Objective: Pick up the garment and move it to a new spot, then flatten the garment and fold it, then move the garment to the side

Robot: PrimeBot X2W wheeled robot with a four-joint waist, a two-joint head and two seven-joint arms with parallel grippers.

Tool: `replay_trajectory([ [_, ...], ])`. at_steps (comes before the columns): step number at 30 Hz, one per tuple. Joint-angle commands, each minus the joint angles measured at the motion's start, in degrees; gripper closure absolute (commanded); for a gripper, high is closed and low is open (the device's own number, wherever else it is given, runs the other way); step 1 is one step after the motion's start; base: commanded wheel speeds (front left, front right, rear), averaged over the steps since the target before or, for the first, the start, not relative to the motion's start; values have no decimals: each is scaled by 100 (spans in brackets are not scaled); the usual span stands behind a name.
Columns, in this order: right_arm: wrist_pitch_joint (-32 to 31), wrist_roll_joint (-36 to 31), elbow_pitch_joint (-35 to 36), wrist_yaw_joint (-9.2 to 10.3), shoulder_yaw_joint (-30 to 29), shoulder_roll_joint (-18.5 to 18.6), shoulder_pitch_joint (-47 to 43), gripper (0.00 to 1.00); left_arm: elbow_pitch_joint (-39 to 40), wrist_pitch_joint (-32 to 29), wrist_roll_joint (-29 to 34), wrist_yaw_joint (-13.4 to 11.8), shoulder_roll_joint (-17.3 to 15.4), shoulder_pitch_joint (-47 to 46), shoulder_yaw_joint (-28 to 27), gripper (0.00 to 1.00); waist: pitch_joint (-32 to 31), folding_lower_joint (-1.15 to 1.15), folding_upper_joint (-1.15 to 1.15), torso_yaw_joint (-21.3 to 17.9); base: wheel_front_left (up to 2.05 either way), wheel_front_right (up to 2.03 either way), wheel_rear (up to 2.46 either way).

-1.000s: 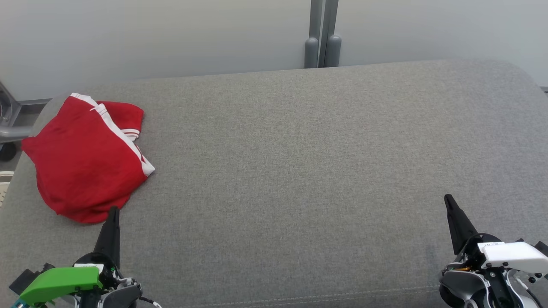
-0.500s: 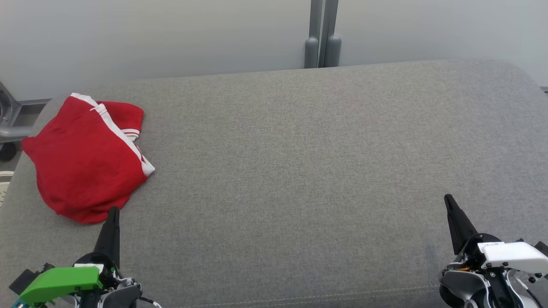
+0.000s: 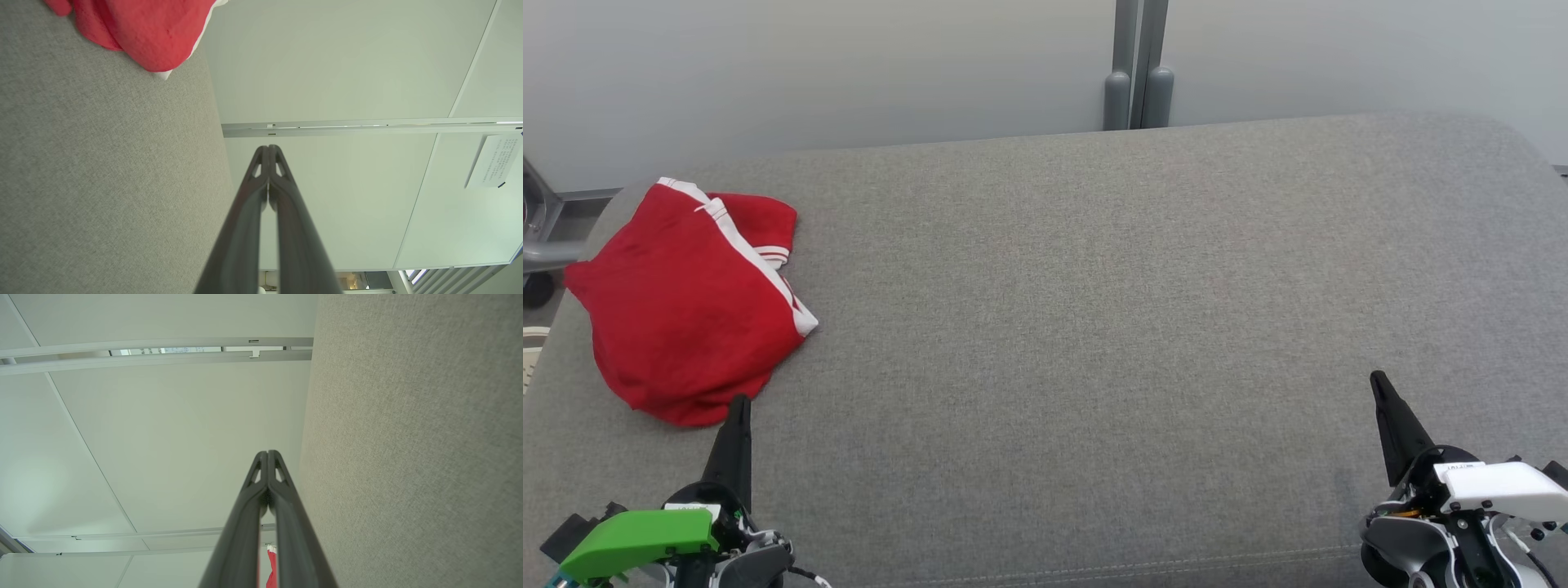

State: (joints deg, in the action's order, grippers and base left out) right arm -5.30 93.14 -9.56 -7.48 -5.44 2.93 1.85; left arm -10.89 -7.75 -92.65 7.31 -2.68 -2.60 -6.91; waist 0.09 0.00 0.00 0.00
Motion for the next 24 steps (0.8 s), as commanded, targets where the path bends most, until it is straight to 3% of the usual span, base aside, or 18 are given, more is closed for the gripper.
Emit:
replay_trajectory([
  [1, -13, -39, 12, -2, -15, 1, -25, 100, 22, -3, -19, 35, -39, -68, -7, 100, 0, 0, 0, 0, 0, 0, 0],
  [24, -15, -39, 11, -2, -16, 0, -25, 100, 22, -3, -19, 35, -39, -68, -7, 100, 0, 0, 0, 0, 0, 0, 0],
])
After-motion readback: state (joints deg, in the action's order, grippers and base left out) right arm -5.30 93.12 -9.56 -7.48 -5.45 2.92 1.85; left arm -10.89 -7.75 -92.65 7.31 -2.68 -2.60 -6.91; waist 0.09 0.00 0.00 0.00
